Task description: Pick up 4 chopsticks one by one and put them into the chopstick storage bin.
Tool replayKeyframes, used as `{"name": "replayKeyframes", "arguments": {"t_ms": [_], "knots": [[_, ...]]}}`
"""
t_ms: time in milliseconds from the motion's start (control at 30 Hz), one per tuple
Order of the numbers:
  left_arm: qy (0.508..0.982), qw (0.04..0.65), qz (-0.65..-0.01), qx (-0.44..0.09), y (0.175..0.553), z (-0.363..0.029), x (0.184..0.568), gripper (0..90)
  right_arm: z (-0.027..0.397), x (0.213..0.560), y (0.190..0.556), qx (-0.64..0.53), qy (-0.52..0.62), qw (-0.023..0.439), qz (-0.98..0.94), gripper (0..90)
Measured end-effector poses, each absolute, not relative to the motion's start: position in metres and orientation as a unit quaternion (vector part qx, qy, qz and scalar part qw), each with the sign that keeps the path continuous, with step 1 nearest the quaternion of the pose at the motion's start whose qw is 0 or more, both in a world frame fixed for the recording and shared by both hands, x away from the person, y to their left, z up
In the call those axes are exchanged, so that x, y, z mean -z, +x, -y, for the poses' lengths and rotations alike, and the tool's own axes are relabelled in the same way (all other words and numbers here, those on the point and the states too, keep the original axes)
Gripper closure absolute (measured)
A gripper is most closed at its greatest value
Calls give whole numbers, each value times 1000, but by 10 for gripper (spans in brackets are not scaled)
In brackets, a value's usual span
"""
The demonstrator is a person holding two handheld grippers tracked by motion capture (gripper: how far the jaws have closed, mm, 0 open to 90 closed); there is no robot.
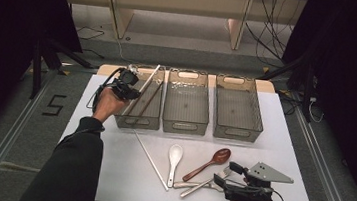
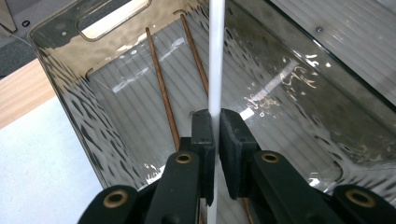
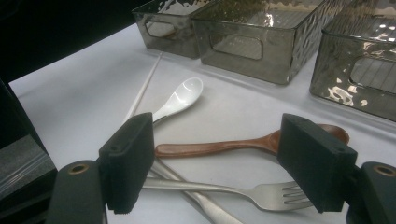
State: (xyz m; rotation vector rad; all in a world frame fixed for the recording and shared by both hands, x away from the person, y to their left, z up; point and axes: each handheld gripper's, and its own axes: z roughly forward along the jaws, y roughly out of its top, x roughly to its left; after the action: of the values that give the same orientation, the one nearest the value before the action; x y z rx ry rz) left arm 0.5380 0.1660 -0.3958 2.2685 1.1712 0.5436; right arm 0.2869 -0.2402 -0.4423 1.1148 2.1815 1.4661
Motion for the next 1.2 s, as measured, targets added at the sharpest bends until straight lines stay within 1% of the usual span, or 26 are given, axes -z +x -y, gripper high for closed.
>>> {"name": "replayKeyframes", "arguments": {"t_ms": [33,200,333,400,433,533,667,833,967,1033,1200], "knots": [[839,261,-434,-200,538,-166,396,832,240,442,287,-508,386,143,-756,282],[843,251,-432,-200,537,-167,395,753,240,442,287,-508,387,143,-756,282],[852,246,-418,-197,532,-165,389,644,240,442,287,-508,388,142,-755,282],[855,248,-413,-191,528,-163,384,564,240,442,287,-508,388,143,-756,282],[861,254,-401,-183,525,-162,381,551,240,442,287,-508,387,143,-756,282],[871,253,-382,-176,517,-156,374,471,240,442,287,-507,388,143,-756,282],[898,239,-331,-166,499,-146,366,399,240,442,287,-508,387,144,-756,282],[927,223,-260,-152,475,-136,364,343,240,442,286,-508,388,145,-756,282],[943,211,-215,-140,457,-129,370,304,239,442,287,-507,389,144,-756,282],[953,195,-187,-135,449,-126,375,292,239,442,286,-507,388,143,-757,282],[963,182,-158,-125,436,-118,385,254,239,442,286,-506,388,143,-757,282]]}}
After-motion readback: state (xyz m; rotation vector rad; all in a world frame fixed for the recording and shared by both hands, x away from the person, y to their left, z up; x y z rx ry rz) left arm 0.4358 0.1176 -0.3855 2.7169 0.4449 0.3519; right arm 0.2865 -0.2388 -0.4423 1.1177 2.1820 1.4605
